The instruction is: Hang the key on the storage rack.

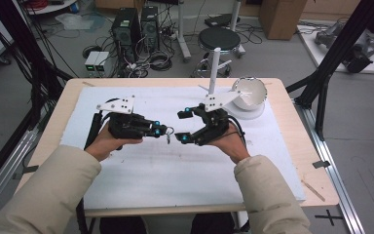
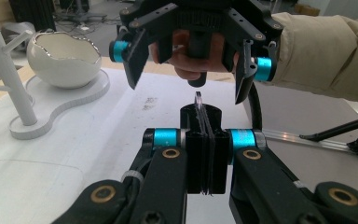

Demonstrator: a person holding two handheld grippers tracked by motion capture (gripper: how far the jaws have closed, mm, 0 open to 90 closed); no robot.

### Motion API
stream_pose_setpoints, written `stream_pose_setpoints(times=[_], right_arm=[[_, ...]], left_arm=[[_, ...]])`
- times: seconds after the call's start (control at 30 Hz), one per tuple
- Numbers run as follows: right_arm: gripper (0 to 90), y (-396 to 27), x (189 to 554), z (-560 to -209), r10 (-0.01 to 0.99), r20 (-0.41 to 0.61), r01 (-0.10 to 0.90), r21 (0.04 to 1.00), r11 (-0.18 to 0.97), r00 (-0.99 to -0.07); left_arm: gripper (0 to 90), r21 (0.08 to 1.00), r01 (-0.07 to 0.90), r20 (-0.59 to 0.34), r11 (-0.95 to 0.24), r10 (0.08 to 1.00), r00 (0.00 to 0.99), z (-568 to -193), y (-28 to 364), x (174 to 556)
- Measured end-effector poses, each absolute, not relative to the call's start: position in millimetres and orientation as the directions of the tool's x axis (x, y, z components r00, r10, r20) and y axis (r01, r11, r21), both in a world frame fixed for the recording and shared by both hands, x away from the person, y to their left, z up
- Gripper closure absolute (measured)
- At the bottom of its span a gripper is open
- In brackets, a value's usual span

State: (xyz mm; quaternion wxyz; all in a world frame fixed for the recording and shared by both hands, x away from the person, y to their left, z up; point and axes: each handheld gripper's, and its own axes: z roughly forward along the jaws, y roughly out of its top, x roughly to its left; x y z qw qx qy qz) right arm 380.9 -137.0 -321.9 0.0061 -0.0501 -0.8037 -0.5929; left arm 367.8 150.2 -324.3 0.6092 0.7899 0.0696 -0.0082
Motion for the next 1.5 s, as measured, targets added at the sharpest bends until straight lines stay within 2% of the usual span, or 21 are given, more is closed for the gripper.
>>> stream_pose_setpoints(times=[0.17,0.57,1.0,1.5], right_arm=[[40.7,-132.6,380.9,-324.2,0.038,0.093,0.101,0.943,0.318,-0.995],[71.4,-128.2,378.4,-323.2,0.009,0.068,0.068,0.948,0.31,-0.998],[85.2,-128.2,374.7,-322.2,0.007,0.063,0.062,0.946,0.317,-0.998],[87.1,-129.7,375.4,-321.5,0.006,0.077,0.075,0.949,0.307,-0.997]], left_arm=[[88.6,0.963,0.116,-0.096,-0.245,0.092,0.991,-324.6,149.3,368.0],[88.5,0.964,0.113,-0.095,-0.242,0.086,0.992,-324.6,150.0,367.6],[88.5,0.964,0.095,-0.079,-0.247,0.072,0.994,-324.6,149.8,366.5],[88.5,0.966,0.093,-0.081,-0.242,0.059,0.995,-325.5,149.8,367.4]])
